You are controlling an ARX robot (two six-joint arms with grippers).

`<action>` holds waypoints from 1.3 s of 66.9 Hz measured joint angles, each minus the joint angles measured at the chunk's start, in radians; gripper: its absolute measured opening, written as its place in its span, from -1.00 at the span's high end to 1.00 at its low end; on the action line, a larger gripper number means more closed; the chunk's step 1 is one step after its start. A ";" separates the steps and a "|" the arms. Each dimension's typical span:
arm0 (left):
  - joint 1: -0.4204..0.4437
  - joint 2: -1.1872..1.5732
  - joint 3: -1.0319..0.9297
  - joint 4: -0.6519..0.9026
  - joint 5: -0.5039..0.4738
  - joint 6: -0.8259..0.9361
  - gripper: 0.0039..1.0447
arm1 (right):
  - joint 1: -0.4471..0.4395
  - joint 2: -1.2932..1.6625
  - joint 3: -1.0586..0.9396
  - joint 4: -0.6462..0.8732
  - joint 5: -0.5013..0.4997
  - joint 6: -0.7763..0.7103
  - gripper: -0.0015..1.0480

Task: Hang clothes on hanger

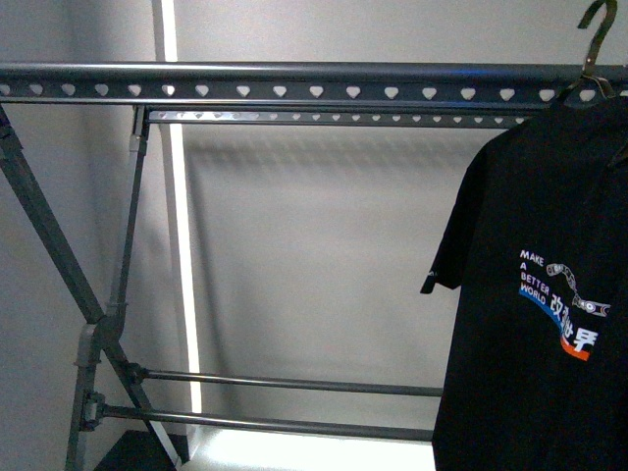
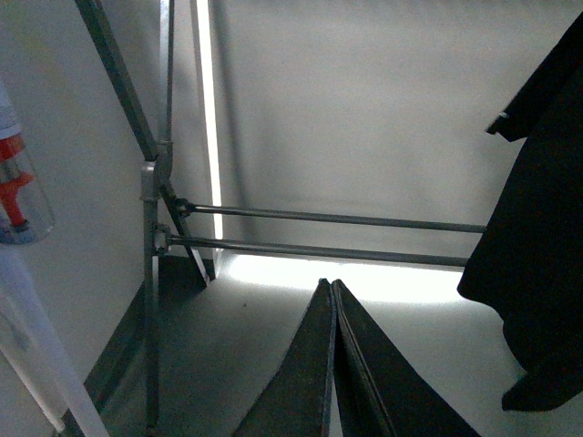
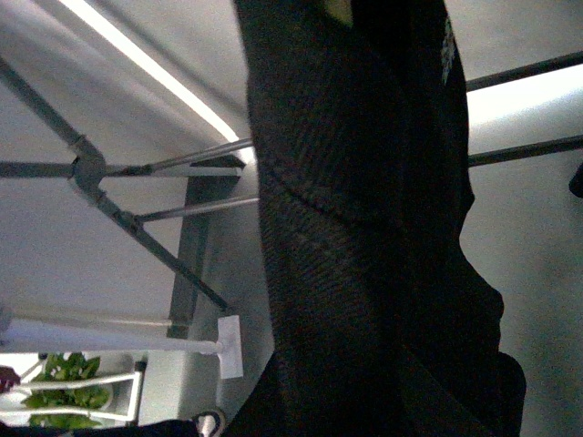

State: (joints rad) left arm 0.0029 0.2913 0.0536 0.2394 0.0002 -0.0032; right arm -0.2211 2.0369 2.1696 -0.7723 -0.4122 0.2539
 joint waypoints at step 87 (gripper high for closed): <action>-0.002 -0.287 -0.035 -0.235 -0.001 0.001 0.94 | 0.004 -0.417 -0.757 0.846 0.214 -0.131 -0.85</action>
State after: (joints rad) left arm 0.0013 0.0044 0.0185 0.0040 -0.0006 -0.0025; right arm -0.2172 1.6199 1.4124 0.0742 -0.1982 0.1226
